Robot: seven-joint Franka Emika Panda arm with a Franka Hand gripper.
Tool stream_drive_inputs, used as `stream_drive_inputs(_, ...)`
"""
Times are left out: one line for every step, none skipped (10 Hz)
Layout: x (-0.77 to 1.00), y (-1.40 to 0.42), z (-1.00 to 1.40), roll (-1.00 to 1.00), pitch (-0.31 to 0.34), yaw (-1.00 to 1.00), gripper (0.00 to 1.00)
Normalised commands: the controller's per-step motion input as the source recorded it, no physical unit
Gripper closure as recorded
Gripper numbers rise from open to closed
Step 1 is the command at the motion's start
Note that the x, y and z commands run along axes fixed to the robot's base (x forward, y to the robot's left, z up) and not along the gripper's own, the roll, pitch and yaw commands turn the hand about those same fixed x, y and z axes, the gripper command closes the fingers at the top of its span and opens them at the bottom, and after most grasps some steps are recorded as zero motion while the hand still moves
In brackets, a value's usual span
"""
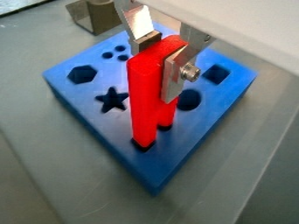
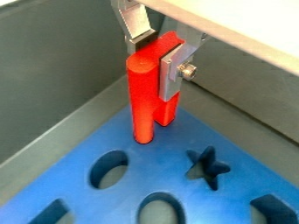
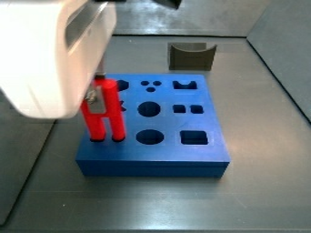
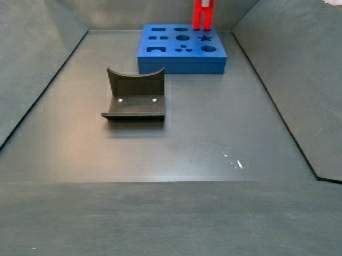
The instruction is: Insert the square-circle object.
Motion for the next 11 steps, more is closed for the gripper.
stream_drive_inputs(-0.25,0.02,-0.27,0.02,-0.003,0.00,1.00)
stream_drive_inputs(-0.06,0.00,-0.34,0.00,-0.011,0.00,1.00)
stream_drive_inputs(0.05,-0.10,-0.17,-0.10,0.000,0.00,1.00)
stream_drive_inputs(0.08,0.00,-0.01,0.00,0.017,0.00,1.00)
stream_drive_inputs(0.18,0.00,-0.20,0.00,0.013,0.00,1.00)
stream_drive_inputs(0.33,-0.08,-0.36,0.00,0.034,0.00,1.00)
stream_drive_inputs(0.34,-0.11,-0.41,0.00,0.034,0.00,1.00)
stream_drive_inputs(0.28,-0.16,-0.41,0.00,0.010,0.00,1.00)
stream_drive_inputs(0.11,-0.07,-0.50,0.00,0.000,0.00,1.00)
stream_drive_inputs(0.00,0.00,-1.00,0.00,-0.123,0.00,1.00)
stream_drive_inputs(0.00,0.00,-1.00,0.01,-0.093,-0.02,1.00)
